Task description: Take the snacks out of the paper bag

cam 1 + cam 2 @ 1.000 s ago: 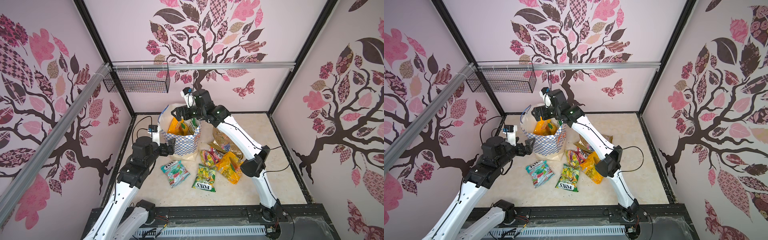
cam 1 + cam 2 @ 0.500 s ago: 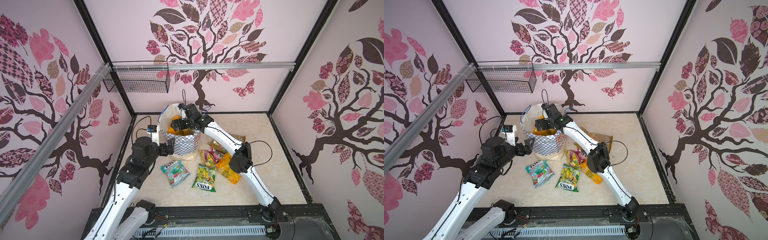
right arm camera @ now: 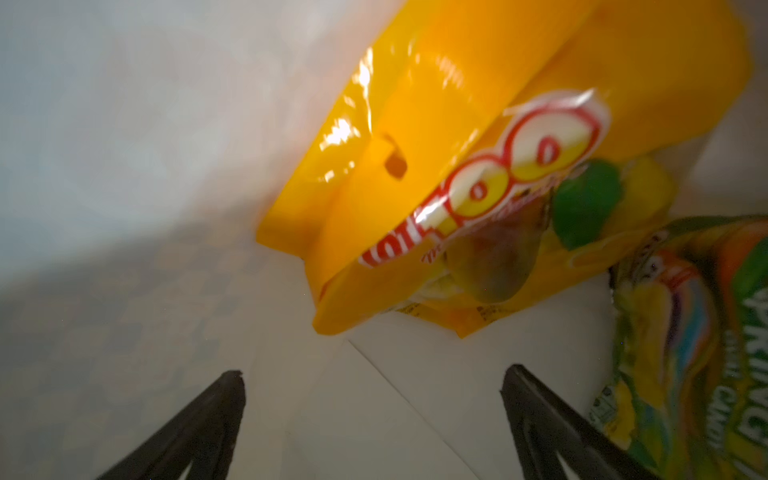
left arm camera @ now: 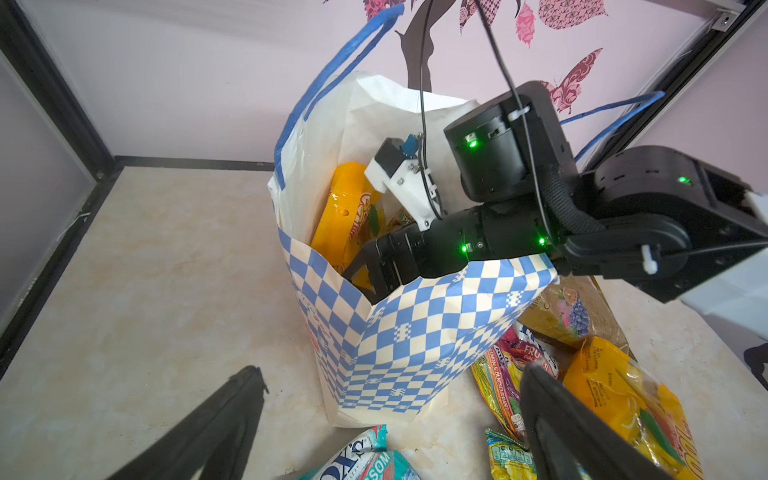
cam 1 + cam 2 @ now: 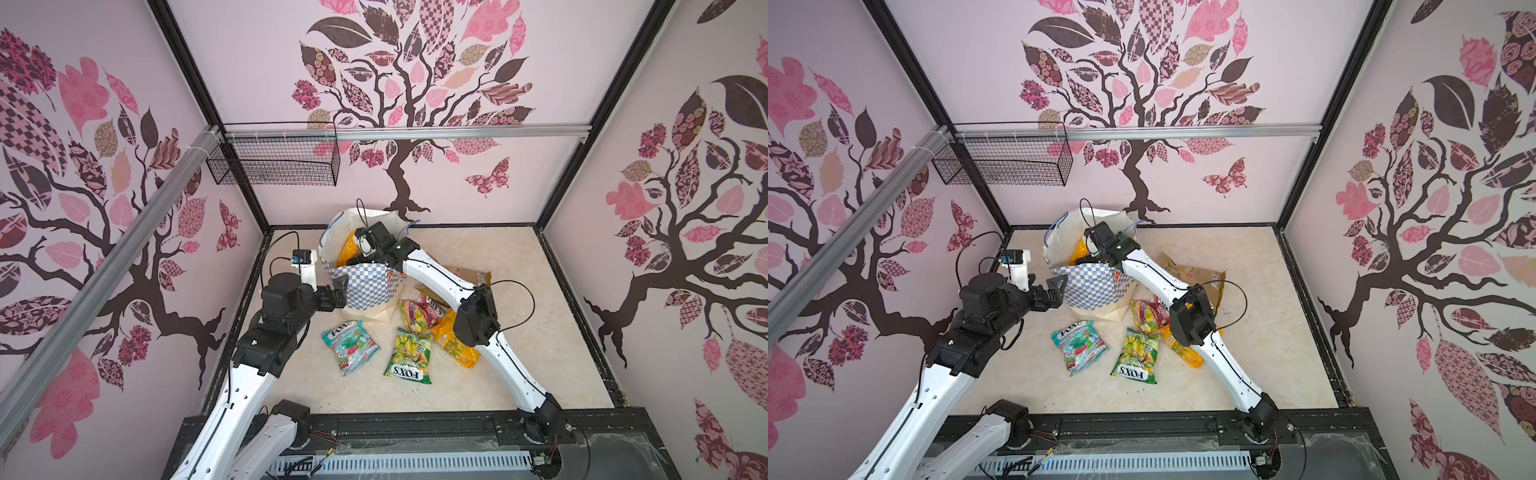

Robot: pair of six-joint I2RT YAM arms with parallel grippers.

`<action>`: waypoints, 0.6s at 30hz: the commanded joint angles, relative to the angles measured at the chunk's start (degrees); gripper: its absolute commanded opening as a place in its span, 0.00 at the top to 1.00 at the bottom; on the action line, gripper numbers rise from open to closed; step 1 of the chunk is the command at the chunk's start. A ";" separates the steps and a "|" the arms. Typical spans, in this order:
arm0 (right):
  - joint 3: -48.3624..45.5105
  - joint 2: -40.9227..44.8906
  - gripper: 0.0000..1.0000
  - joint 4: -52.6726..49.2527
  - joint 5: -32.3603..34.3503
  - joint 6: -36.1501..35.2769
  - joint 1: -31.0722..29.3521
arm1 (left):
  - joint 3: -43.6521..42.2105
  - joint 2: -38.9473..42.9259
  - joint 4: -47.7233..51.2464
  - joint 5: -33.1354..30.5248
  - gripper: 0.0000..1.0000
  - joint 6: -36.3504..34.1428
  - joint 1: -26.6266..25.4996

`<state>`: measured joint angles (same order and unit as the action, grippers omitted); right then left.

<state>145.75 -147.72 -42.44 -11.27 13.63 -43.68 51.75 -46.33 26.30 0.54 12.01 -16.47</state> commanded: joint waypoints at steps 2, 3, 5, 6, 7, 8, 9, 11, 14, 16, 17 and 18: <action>-1.08 -4.69 0.00 -5.37 1.10 -2.10 -0.83 | 1.88 0.28 -0.36 1.64 0.02 0.12 0.45; -1.10 -5.08 0.01 -5.95 1.52 -2.35 -0.98 | 1.88 0.18 -0.35 1.65 0.02 0.20 0.45; -1.35 -5.88 0.00 -6.77 2.48 -2.95 -1.14 | 1.89 0.10 -0.40 1.85 0.02 0.38 0.55; -1.54 -6.29 0.00 -6.97 3.40 -3.17 -1.24 | 1.88 0.02 -0.42 2.02 0.02 0.45 0.59; -1.96 -6.56 0.01 -6.96 4.16 -3.28 -1.37 | 1.86 0.04 -0.46 2.20 0.02 0.47 0.65; -2.58 -6.77 0.01 -6.88 4.99 -3.48 -1.32 | 1.89 -0.08 -0.45 2.39 0.02 0.56 0.58; -3.19 -7.09 0.00 -6.66 5.81 -3.60 -1.33 | 1.93 -0.08 -0.53 2.48 0.02 0.56 0.63; -3.57 -7.91 0.00 -6.82 6.42 -3.75 -1.37 | 1.90 -0.13 -0.42 2.48 0.02 0.56 0.57; -3.55 -9.39 0.01 -7.23 6.61 -3.76 -1.32 | 1.99 -0.25 -0.33 2.48 0.02 0.65 0.62; -3.67 -10.32 0.00 -7.40 6.37 -3.73 -1.39 | 1.97 -0.28 -0.40 2.63 0.02 0.66 0.73; -3.66 -10.63 0.01 -7.44 6.26 -3.74 -1.33 | 1.94 -0.31 -0.38 2.75 0.02 0.65 0.77; -3.66 -10.95 0.00 -7.40 6.11 -3.77 -1.32 | 1.91 -0.26 -0.45 2.89 0.02 0.65 0.88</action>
<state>143.79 -152.44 -48.03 -4.67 10.46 -45.43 51.75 -46.65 26.30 2.66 12.23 -16.01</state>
